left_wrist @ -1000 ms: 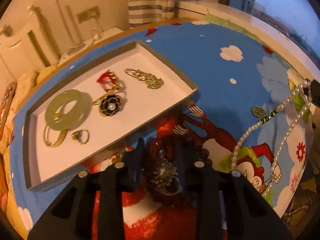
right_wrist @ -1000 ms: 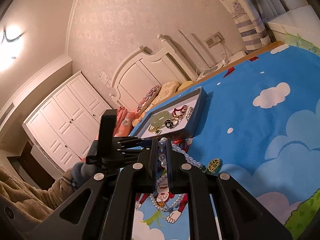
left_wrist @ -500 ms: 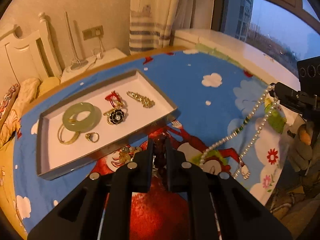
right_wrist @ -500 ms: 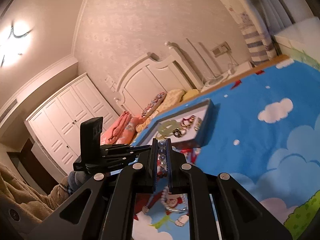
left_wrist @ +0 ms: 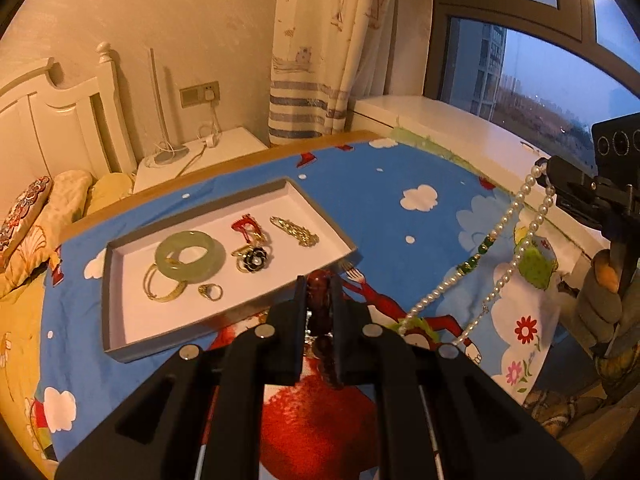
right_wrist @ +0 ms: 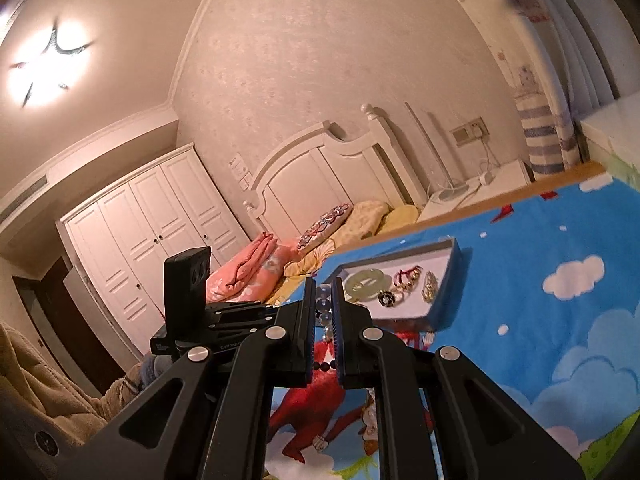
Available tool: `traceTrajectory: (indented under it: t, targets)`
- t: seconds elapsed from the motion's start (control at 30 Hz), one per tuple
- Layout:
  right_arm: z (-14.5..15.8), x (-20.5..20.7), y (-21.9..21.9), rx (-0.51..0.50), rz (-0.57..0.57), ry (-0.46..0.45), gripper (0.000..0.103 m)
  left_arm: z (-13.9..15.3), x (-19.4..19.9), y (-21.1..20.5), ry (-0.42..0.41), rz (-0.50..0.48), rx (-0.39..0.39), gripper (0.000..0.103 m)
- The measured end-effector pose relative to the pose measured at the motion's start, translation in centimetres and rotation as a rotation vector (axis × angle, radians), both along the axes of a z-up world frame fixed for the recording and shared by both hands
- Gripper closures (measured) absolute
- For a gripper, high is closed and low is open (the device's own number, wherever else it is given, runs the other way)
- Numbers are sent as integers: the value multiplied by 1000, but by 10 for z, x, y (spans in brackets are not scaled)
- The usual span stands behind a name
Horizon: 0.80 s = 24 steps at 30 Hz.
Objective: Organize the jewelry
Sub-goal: 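Lift the pearl necklace and bead bracelet and carry both over the box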
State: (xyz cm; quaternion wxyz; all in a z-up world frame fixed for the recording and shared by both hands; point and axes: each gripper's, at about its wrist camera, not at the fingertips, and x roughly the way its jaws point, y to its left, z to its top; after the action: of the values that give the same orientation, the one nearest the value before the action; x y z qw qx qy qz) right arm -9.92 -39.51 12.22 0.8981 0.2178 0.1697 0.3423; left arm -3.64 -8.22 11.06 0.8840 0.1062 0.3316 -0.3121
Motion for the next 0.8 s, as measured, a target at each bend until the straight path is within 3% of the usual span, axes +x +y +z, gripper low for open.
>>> traceTrajectory:
  t: [0.8]
  targets:
    - [78, 68, 39, -71, -9, -159, 94, 23, 47, 52, -48, 131, -34, 92]
